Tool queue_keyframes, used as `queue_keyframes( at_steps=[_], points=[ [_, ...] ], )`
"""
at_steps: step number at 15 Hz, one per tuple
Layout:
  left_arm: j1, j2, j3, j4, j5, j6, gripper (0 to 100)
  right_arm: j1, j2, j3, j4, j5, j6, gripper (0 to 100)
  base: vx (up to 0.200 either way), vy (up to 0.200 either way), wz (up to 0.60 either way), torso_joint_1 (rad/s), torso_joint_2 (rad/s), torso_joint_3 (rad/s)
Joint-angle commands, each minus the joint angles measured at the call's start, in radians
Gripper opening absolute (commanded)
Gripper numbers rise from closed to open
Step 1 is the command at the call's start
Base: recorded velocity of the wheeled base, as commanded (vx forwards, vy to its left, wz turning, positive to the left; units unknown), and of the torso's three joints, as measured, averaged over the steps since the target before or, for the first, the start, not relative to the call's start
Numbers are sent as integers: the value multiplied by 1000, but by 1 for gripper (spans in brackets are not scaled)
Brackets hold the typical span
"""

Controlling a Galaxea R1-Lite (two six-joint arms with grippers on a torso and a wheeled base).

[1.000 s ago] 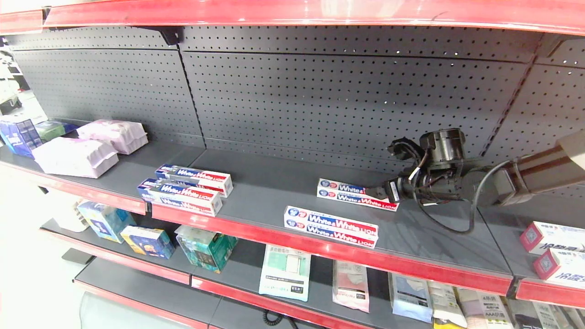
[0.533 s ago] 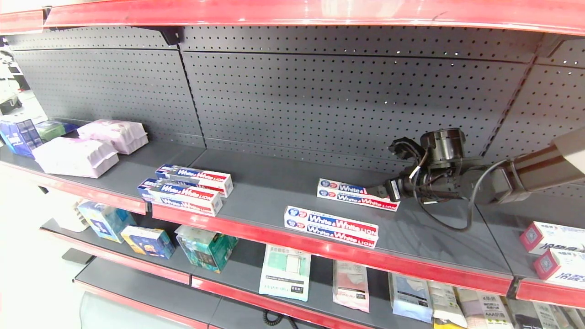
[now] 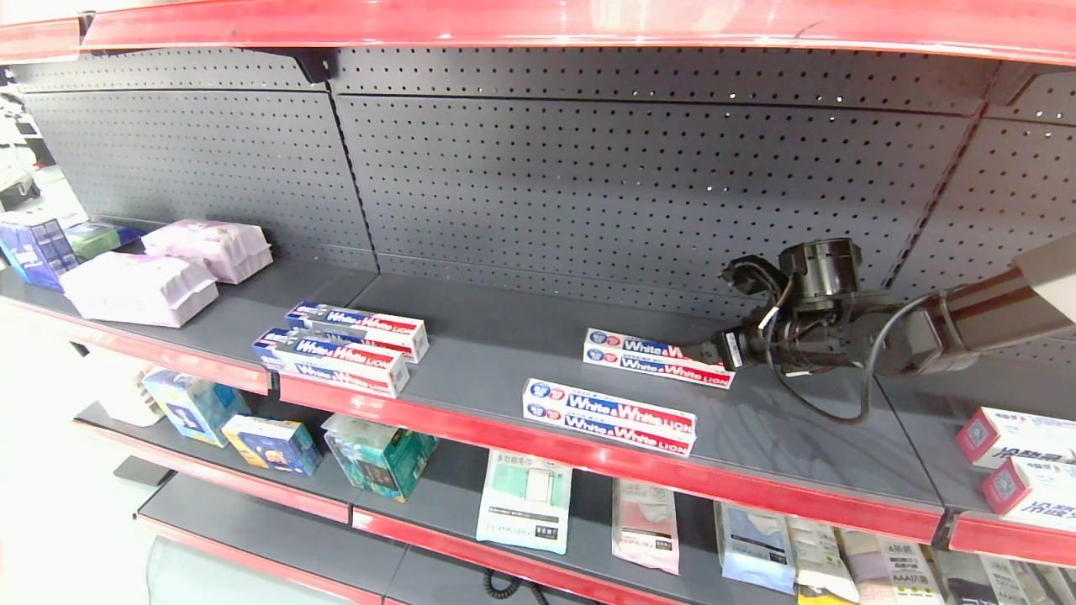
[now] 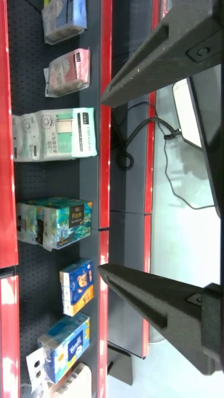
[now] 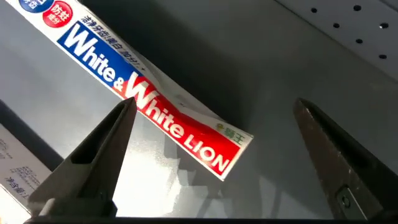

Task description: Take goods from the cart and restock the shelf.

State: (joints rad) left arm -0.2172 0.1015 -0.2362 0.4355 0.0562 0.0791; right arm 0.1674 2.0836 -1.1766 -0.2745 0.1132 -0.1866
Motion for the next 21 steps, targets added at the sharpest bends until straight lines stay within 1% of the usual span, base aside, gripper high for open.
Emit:
queue_keyframes(
  at_steps=[1, 15, 21],
  points=[
    [-1, 0, 0, 0, 1, -1, 100, 0, 6, 2, 0, 0, -1, 100, 0, 0, 0, 0, 0, 0],
    [-1, 0, 0, 0, 1, -1, 100, -5, 26, 20, 0, 0, -27, 100, 0, 0, 0, 0, 0, 0],
    [-1, 0, 0, 0, 1, -1, 100, 1, 13, -49, 0, 5, -24, 100, 0, 0, 0, 0, 0, 0]
  ],
)
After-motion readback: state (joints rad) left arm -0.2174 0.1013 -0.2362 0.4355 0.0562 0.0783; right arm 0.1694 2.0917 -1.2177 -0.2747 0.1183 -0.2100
